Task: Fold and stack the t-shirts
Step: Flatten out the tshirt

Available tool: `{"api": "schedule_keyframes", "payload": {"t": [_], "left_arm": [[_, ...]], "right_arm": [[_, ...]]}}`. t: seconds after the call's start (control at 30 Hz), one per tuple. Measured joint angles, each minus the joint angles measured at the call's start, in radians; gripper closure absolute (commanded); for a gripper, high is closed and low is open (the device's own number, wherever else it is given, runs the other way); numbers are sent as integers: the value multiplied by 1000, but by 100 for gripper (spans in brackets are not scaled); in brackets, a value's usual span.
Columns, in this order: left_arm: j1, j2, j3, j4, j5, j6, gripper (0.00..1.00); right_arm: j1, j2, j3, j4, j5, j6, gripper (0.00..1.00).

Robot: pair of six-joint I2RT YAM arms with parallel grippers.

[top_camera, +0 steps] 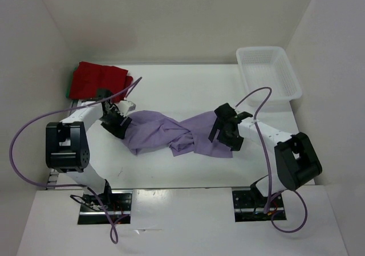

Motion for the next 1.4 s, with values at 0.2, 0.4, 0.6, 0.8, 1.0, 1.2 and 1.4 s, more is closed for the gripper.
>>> {"api": "schedule_keyframes", "payload": {"t": [0.2, 0.4, 0.6, 0.8, 1.0, 1.2, 1.4], "left_arm": [[-3, 45, -34, 23, 32, -3, 60], [-3, 38, -37, 12, 60, -5, 100], [-1, -56, -16, -53, 37, -5, 100], [27, -222, 178, -119, -85, -2, 100], [29, -382, 441, -122, -224, 38, 100], [14, -469, 557, -143, -337, 104, 92], [3, -486, 641, -190, -340, 142, 82]], "right_arm": [[-9, 33, -62, 35, -41, 15, 1], [-17, 42, -63, 48, -65, 2, 100], [-23, 44, -54, 62, -118, -17, 100], [-52, -98, 181, -82, -103, -78, 100], [-128, -258, 603, -200, -27, -172, 100], [-127, -264, 912, -396, 32, -237, 100], [-127, -234, 1217, -534, 54, -294, 100]]}}
